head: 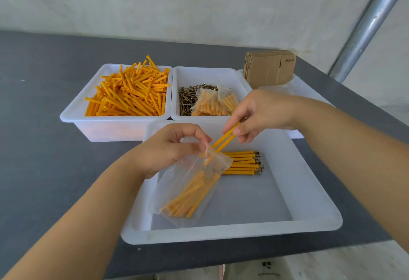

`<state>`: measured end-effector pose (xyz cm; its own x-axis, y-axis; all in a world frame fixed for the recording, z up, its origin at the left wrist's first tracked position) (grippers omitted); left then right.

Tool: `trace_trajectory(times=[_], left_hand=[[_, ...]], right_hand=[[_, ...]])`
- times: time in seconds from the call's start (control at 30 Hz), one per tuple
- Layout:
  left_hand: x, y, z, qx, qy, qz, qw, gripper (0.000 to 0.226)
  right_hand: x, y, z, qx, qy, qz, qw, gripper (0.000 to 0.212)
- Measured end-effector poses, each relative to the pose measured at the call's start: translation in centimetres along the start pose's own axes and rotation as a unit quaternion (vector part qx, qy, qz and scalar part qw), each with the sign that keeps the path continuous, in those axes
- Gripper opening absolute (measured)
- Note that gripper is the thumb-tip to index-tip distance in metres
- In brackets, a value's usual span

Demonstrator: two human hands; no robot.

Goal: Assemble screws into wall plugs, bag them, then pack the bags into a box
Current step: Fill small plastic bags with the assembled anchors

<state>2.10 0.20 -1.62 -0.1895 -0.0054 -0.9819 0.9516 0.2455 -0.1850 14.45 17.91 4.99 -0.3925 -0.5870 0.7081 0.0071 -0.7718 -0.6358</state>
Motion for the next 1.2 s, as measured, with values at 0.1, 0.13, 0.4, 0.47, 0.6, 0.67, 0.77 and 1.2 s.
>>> trace_trajectory(times=[0.1,0.13,0.4,0.47,0.6,0.67,0.77,1.2], left_hand=[[-0.2,0.1,0.2,0.004,0.006,0.020,1.000,0.004],[-0.3,0.1,0.3,0.005,0.011,0.025,1.000,0.005],[-0.2,-0.2,0.1,-0.008,0.015,0.045,0.999,0.004],[-0.1,-0.2,0.0,-0.014,0.008,0.031,0.999,0.005],[0.1,-0.2,-0.1,-0.016,0.004,0.030,0.999,0.005],[0.1,-0.1,-0.1,-0.016,0.007,0.032,0.999,0.006],[0.0,-0.1,-0.2,-0.018,0.007,0.023,1.000,0.006],[0.2,-0.1,0.0,-0.016,0.009,0.016,1.000,0.006]], right_hand=[[1.6,3.1,-1.7,0.049,-0.007,0.037,0.998,0.018],[2.0,3.9,-2.2,0.051,-0.014,0.055,0.997,0.018],[2.0,3.3,-1.5,0.074,-0.007,0.004,0.997,0.023],[1.0,1.5,-0.6,0.018,-0.002,0.006,1.000,0.023],[-2.9,1.0,1.0,-0.056,0.032,0.172,0.983,0.011],[-5.0,2.8,1.4,-0.027,0.054,0.219,0.974,0.014],[-6.6,4.6,1.4,-0.037,0.056,0.317,0.946,0.023],[-6.4,6.3,0.8,-0.004,0.043,0.487,0.872,0.018]])
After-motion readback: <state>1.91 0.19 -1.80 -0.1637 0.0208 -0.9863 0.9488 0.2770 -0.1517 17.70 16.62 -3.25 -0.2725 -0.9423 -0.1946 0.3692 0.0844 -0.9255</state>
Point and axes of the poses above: each hand's wrist, its own z-axis away from the middle knuckle, its own y-axis out of the palm, x = y × z, the point moved 3 cm from there along -z, towards the middle knuckle, and after that the axes turned 1 degree about z, right-handed, at the moved point
